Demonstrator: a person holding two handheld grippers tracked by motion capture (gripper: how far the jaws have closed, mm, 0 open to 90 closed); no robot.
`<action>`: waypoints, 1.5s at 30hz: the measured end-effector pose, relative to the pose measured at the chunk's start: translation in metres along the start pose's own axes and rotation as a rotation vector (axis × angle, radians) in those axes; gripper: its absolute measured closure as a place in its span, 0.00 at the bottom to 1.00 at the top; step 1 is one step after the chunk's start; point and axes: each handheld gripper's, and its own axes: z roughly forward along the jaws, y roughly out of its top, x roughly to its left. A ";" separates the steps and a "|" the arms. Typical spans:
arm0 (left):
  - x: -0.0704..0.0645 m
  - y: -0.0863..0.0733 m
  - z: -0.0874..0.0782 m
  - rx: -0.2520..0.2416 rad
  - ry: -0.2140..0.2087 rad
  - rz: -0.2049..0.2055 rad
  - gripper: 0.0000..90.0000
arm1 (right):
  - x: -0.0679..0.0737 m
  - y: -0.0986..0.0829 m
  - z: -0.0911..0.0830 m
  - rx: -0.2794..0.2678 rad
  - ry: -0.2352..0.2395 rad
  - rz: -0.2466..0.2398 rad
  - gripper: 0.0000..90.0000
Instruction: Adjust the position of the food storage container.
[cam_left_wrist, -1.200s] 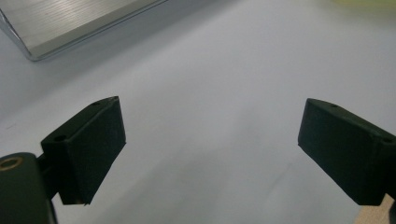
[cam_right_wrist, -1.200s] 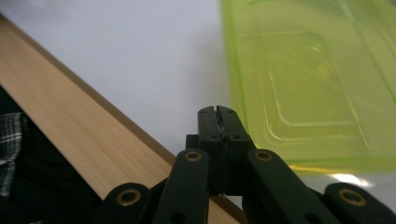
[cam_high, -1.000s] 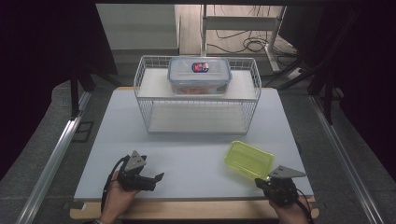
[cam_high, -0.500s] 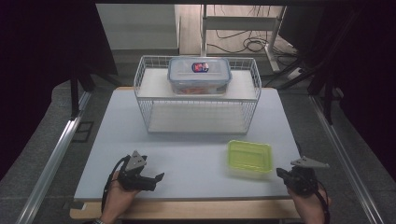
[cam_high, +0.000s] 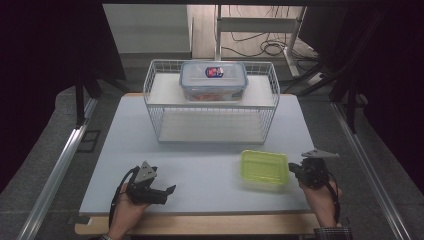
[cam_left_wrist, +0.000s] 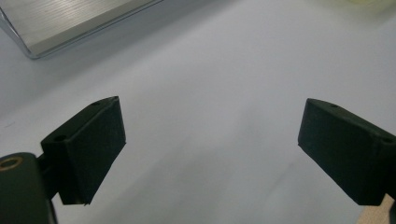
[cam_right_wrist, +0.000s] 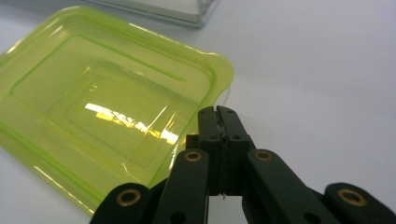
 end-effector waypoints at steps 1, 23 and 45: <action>0.000 0.000 0.000 -0.002 0.001 -0.001 0.08 | 0.002 0.001 0.001 -0.001 0.005 -0.005 0.99; 0.001 0.000 -0.002 -0.007 0.001 -0.008 0.08 | 0.066 0.035 0.049 0.017 0.180 -0.089 0.99; 0.002 -0.001 -0.003 -0.008 0.000 -0.007 0.08 | 0.072 0.022 0.021 -0.089 0.135 -0.178 0.41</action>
